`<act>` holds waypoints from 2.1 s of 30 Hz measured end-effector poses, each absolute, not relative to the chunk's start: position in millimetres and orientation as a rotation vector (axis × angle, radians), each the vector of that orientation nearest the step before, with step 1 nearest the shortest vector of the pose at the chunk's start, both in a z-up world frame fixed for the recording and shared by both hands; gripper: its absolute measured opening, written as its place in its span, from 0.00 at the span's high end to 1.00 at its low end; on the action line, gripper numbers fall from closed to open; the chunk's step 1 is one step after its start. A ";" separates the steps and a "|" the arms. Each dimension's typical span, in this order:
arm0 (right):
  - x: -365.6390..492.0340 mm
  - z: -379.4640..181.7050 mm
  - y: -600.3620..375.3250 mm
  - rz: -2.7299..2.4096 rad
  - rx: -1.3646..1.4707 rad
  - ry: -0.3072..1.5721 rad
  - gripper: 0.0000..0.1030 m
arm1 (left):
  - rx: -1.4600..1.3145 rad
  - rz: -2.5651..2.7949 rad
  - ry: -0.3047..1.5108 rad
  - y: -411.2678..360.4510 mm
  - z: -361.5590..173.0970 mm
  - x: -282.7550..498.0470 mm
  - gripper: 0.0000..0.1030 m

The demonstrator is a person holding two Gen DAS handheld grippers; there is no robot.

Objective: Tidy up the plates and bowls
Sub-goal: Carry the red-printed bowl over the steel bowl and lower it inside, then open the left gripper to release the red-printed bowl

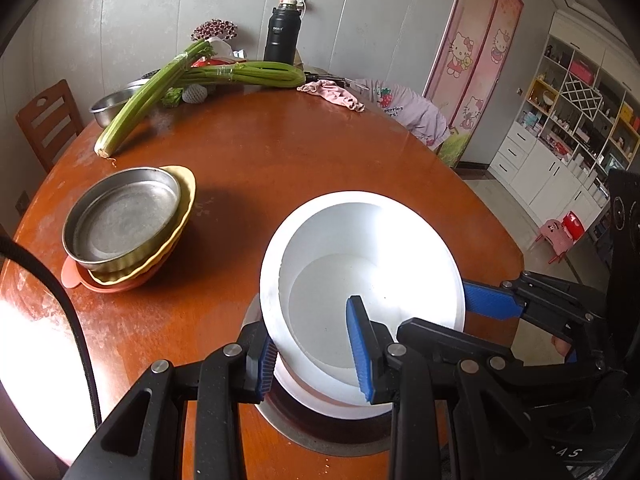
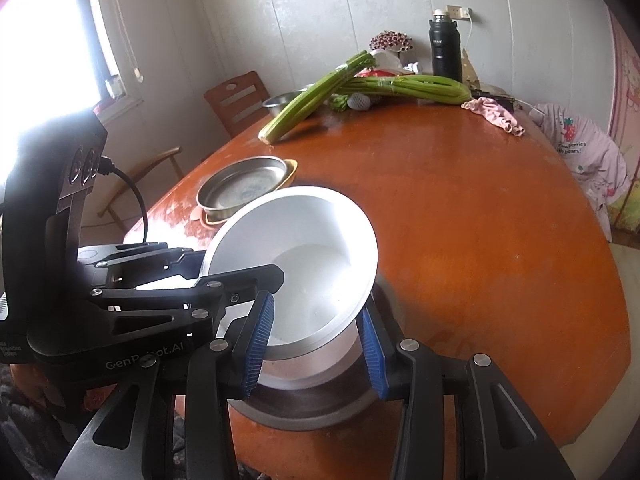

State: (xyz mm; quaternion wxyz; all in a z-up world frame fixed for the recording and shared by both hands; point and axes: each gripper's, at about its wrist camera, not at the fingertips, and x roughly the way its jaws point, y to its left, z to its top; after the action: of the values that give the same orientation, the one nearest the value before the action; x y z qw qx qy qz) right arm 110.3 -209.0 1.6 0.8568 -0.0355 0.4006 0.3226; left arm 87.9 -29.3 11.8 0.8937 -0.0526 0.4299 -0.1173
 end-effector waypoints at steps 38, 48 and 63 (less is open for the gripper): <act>103.0 -12.2 -210.8 0.688 -0.095 0.887 0.56 | -0.104 -0.244 0.915 -28.3 -1.2 78.9 0.68; 102.0 -10.7 -204.4 0.684 -0.108 0.882 0.56 | -0.106 -0.248 0.914 -26.5 -1.5 80.4 0.68; 105.1 -6.8 -211.2 0.650 -0.096 0.865 0.51 | -0.116 -0.241 0.889 -20.6 3.1 77.2 0.52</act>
State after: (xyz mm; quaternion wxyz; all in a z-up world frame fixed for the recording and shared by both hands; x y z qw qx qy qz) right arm 105.1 -211.2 -6.8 0.8561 -0.0458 0.4114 0.3094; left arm 77.2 -20.6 3.1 0.8943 -0.0558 0.4285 -0.1161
